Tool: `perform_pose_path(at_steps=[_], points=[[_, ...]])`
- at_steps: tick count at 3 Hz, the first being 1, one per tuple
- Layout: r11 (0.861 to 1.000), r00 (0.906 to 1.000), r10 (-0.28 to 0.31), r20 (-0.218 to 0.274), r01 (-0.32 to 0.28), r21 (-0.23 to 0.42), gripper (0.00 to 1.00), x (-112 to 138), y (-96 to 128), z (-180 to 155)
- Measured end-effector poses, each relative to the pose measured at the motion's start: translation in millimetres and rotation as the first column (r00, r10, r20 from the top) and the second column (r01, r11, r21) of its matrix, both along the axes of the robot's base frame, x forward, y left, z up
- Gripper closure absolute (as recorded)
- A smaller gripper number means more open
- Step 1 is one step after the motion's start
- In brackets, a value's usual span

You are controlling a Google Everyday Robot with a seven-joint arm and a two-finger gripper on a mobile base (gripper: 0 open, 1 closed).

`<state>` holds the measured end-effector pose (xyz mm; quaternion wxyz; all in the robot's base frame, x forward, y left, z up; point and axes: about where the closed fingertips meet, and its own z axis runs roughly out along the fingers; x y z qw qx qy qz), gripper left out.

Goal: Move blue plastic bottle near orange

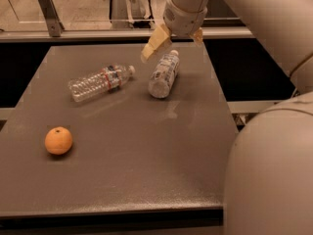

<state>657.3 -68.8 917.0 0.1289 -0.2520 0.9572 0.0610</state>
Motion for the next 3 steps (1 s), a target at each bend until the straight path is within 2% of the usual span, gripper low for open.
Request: perform_pose_path(at_steps=[1, 2, 3], points=[[0.993, 0.9927, -0.118, -0.026, 0.118, 0.013, 0.00, 16.3, 11.0, -16.9], [0.979, 0.9769, -0.206, -0.059, 0.205, -0.020, 0.00, 19.7, 21.2, -34.0], [0.971, 0.9659, -0.238, -0.103, 0.234, -0.044, 0.18, 13.2, 25.4, -56.3]])
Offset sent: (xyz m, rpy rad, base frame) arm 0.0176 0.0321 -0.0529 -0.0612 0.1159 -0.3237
